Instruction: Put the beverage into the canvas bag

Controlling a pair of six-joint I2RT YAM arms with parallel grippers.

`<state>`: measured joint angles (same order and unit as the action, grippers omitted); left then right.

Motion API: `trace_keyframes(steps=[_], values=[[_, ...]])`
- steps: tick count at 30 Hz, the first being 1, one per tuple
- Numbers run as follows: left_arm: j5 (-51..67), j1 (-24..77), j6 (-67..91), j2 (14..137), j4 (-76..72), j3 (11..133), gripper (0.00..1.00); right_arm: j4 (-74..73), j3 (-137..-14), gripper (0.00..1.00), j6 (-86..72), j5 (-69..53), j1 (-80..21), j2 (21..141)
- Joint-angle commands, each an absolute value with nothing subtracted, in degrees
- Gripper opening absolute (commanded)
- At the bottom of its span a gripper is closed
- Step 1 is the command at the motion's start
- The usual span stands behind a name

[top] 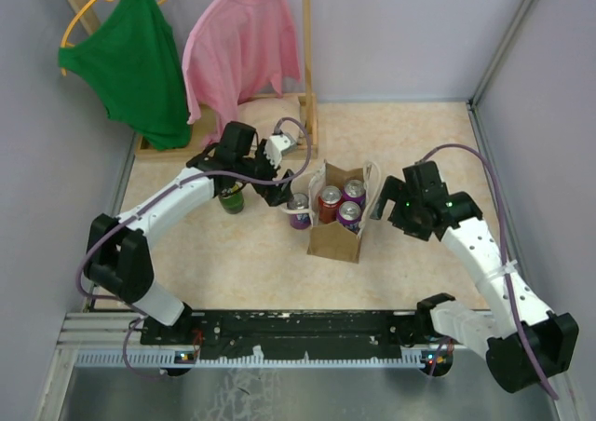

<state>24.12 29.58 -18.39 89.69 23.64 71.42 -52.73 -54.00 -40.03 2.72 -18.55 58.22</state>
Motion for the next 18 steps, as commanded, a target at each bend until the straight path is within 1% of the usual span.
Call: trace_keyframes(steps=[1,4,8,14,18], values=[[34.5,29.7,-20.9,90.1,22.4,69.4,1.0,-52.7,-54.3,0.99,-39.4,2.9,-18.0,56.1],[34.2,28.5,-18.1,90.4,21.9,70.6,1.0,-53.6,-54.4,0.99,-39.8,3.4,-18.0,55.2],[33.8,26.7,-12.9,87.2,15.0,72.8,1.0,-54.1,-54.3,0.99,-40.2,3.9,-18.0,54.5],[34.7,25.9,-3.5,84.0,8.4,82.5,1.0,-52.9,-54.5,0.99,-40.1,3.0,-18.0,56.1],[33.1,23.1,4.5,83.8,4.8,82.7,1.0,-51.9,-55.1,0.99,-39.6,2.2,-18.0,57.7]])
